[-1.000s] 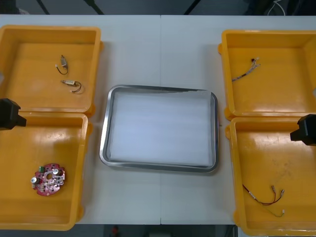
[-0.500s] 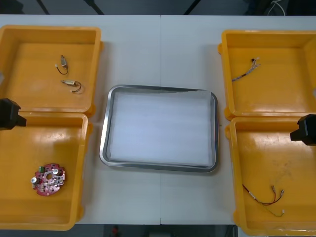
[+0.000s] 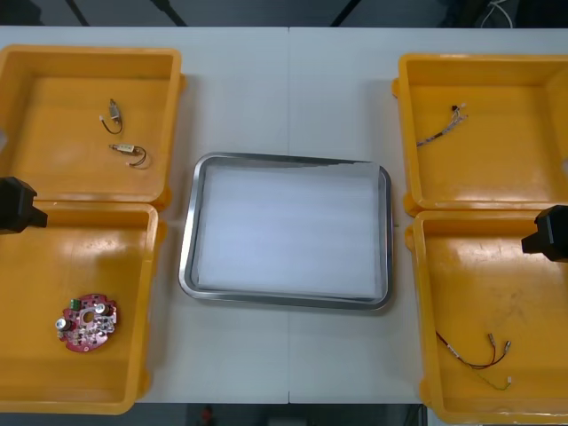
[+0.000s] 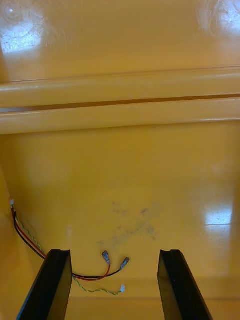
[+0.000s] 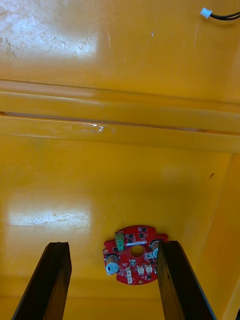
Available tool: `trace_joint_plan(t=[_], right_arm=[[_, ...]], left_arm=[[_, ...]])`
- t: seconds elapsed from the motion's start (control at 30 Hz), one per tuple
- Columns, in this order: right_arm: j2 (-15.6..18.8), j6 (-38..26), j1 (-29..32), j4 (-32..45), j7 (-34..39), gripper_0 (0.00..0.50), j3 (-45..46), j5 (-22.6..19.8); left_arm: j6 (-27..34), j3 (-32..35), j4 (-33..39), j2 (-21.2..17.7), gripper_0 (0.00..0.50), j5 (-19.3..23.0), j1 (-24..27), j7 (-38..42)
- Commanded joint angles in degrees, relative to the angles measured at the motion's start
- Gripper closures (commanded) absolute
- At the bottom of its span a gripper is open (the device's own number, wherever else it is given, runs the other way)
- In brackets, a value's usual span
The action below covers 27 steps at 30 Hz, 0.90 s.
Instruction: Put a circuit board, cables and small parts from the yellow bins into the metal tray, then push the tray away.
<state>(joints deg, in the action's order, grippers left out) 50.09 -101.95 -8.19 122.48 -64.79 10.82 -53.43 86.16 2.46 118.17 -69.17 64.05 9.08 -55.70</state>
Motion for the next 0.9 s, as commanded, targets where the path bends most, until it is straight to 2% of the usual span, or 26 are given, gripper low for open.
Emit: trace_joint_plan(t=[0.03,0.83,0.9], right_arm=[[-0.4,-0.4,-1.1,1.6,-3.1,0.000,-0.6,0.0],[-0.5,-0.5,0.2,1.3,-3.2,0.000,-1.9,-0.4],[0.5,-0.2,0.2,1.4,-3.2,0.000,-2.2,-0.7]], left_arm=[[0.5,1.9,0.0,-2.7,0.000,0.5,1.7,-2.5],[0.5,1.9,0.0,-2.7,0.000,0.5,1.7,-2.5],[0.5,1.9,0.0,-2.7,0.000,0.5,1.7,-2.5]])
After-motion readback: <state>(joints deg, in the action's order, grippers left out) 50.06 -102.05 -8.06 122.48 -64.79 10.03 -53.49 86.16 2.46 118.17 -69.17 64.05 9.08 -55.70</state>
